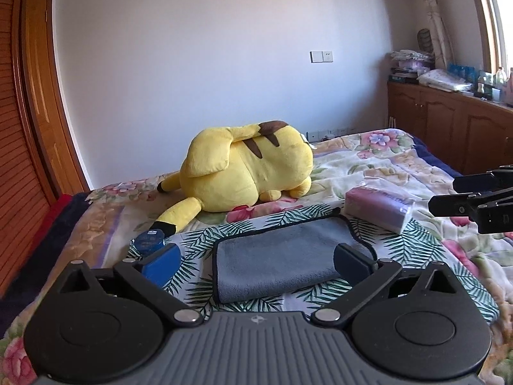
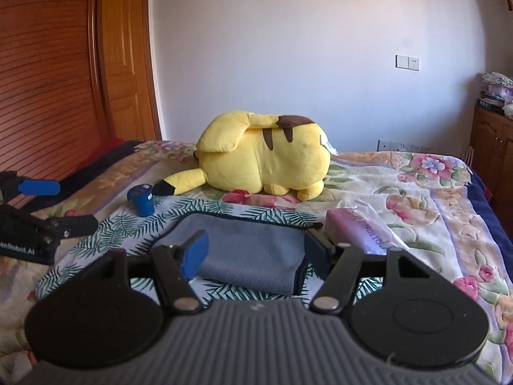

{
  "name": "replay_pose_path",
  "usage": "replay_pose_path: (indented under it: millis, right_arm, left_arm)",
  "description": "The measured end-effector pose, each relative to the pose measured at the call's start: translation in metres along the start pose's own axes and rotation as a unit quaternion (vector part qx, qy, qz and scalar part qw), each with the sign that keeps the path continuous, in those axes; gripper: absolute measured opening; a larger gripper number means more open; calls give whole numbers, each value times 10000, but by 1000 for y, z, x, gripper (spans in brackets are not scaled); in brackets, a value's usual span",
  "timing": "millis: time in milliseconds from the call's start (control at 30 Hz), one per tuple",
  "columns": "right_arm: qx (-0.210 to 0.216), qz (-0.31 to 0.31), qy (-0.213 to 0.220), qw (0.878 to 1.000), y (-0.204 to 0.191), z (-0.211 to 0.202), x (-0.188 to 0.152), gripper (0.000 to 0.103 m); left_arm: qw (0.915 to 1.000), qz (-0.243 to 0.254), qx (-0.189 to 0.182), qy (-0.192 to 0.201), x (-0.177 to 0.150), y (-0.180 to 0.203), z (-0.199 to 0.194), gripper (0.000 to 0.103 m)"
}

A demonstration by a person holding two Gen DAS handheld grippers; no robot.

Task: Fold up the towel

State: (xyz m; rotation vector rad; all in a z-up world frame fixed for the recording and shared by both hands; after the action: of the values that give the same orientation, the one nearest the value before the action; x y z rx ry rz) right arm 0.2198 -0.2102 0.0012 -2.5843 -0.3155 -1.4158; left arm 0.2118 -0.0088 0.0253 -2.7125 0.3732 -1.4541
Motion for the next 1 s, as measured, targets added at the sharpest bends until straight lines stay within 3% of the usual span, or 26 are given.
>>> replay_pose_path:
  millis: [367, 500, 667, 1000]
  right_arm:
    - [-133, -42, 45, 9999, -4, -35, -15, 70]
    - [-213, -154, 110, 9996, -10, -48, -21, 89]
    - [-232, -194, 170, 9994, -18, -62, -27, 103]
    - [-187, -88, 157, 9997, -31, -74, -50, 103]
  left_arm:
    - [9999, -98, 69, -34, -18, 5, -39, 103]
    - [9995, -296, 92, -26, -28, 5, -53, 103]
    - [9991, -392, 154, 64, -40, 5, -72, 103]
    - [9984, -523, 190, -30, -68, 12, -85, 103]
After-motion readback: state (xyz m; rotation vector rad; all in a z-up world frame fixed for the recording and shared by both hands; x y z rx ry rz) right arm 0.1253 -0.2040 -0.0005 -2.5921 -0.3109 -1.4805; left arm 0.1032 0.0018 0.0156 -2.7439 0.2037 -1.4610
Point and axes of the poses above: each gripper's, at about its wrist camera, not at the fingertips, and z roughly the way its jaws point, y to its right, x to its top, the point moved 6 cm from there along z, roughly the way its jaws point, and after that the axes turned 7 degrees about -y, right-handed, at the moved point
